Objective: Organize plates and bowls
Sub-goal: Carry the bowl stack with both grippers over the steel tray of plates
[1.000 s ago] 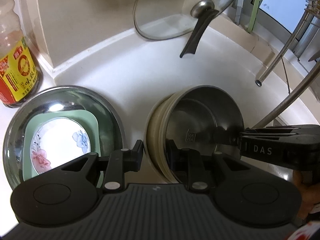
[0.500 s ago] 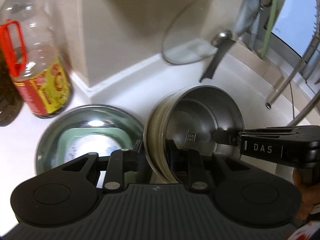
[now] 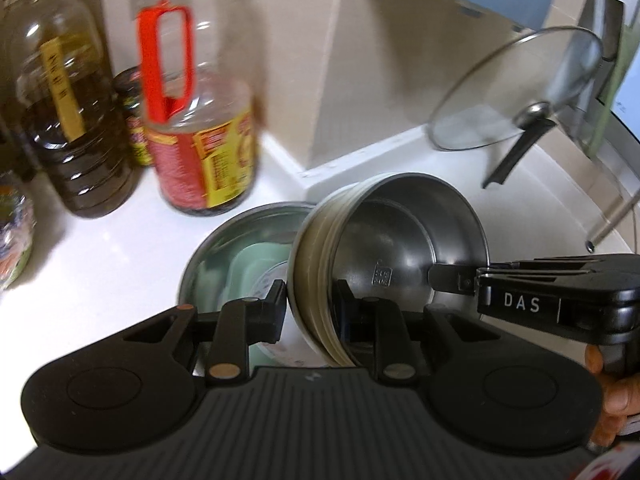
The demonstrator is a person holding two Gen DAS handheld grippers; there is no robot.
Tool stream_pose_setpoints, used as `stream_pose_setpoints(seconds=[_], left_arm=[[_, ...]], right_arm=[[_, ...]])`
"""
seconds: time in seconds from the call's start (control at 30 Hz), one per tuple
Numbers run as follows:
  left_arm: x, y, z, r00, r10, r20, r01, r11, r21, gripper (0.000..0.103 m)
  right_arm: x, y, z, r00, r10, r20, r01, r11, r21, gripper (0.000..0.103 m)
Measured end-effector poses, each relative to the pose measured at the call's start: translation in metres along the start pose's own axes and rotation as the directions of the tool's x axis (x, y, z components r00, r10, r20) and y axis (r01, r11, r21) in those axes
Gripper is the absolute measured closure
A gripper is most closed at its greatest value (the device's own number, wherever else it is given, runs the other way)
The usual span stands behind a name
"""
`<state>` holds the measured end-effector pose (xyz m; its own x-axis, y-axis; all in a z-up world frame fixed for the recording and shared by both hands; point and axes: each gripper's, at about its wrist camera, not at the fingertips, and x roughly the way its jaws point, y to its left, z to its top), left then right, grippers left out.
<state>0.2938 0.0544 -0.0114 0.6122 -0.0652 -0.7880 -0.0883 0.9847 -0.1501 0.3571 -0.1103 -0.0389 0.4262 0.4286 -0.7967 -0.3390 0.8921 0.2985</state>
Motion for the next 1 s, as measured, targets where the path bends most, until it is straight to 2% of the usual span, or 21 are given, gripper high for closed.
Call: stream_pose_setpoints(seconds=[0.3,0.67,1.0], left_arm=[[0.011,0.023,-0.004,0.999,0.018,-0.047,-0.020,0.998,-0.052,0.081],[0.026,0.033,-0.007,0.994,-0.005,-0.111,-0.005,0.996,-0.090,0.081],[0.033,0.039,-0.003,0.990,-0.019,-0.138,0.003,0.994,-0.112,0.080]], right_arm=[[0.027,0.019,0.000,0.998,0.009,-0.061,-0.011,0.999,-0.033,0.089],[0.042,0.018,0.004,0.993,-0.006,-0.114,0.001,0.999,-0.040,0.089],[0.048,0.018,0.010,0.990,-0.005,-0.144,0.001,0.999,-0.032,0.089]])
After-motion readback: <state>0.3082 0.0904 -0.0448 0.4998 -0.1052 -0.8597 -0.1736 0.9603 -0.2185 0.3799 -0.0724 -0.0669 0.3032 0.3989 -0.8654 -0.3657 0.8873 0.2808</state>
